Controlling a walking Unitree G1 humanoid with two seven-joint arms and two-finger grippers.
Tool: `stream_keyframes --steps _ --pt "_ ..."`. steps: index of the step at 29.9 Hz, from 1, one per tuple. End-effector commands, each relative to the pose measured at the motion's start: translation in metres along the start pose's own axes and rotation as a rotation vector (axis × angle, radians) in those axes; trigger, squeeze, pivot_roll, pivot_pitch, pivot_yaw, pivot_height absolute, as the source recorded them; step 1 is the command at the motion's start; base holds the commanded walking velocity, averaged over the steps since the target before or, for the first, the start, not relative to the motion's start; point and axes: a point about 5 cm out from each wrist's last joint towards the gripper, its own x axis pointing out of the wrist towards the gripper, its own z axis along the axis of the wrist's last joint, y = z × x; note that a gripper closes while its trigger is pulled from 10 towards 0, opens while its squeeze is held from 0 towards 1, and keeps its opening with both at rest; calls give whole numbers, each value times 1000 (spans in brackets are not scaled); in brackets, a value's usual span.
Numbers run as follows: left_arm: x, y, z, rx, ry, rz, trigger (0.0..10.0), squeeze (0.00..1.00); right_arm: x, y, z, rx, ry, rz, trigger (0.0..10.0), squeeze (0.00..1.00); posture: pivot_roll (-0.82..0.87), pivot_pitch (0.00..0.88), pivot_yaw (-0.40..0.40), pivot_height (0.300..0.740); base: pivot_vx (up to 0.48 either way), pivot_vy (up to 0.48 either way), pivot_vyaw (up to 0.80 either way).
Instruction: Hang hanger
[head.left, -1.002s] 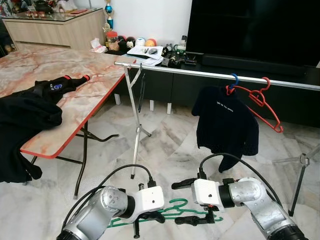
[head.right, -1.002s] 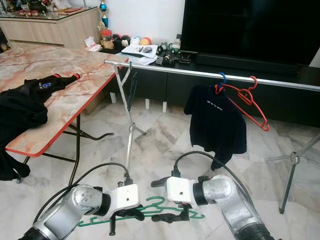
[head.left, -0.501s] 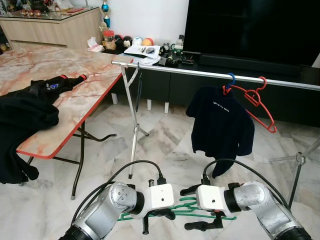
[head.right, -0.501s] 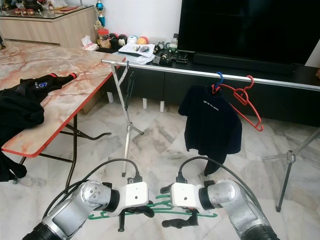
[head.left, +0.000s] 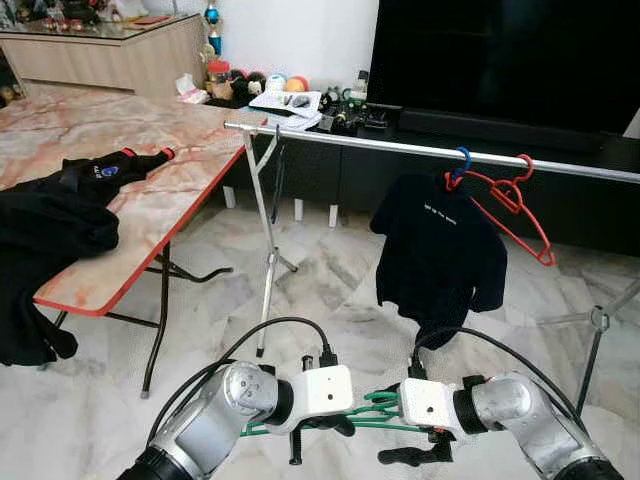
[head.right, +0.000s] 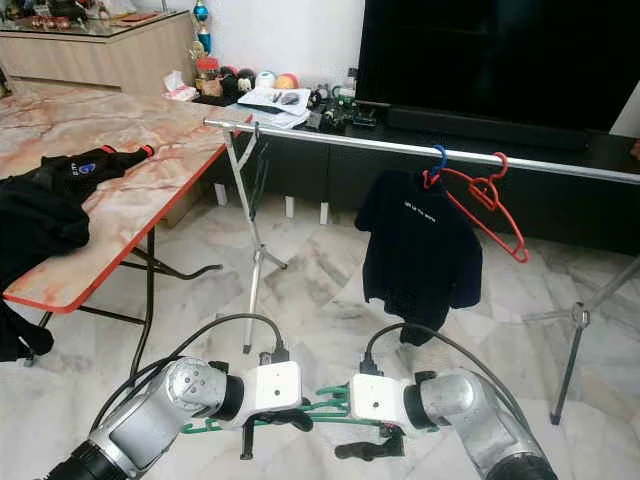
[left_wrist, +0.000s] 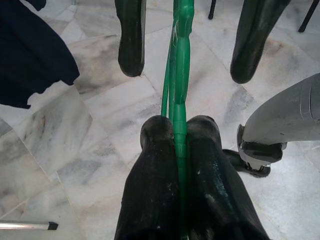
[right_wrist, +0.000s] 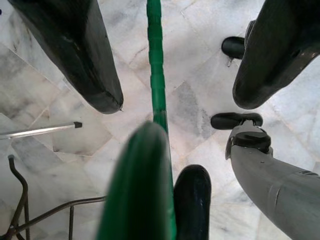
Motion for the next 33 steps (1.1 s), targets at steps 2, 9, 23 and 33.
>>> stream_keyframes --steps 2,9,23,33 --pt "1 2 8 33 -22 4 10000 0 -2 -4 -1 1 7 -17 0 0 134 0 -57 740 0 0 0" --pt "1 2 10 33 -31 2 10000 0 -1 -5 -2 9 6 -27 0 0 137 0 -58 740 0 0 0" --pt "0 2 16 32 -57 -5 10000 0 2 -7 1 53 -61 -43 0 0 140 0 -56 740 0 0 0" --pt "-3 2 20 26 -83 -21 10000 0 -2 -9 3 107 -144 -61 0 0 141 0 -55 740 0 0 0"
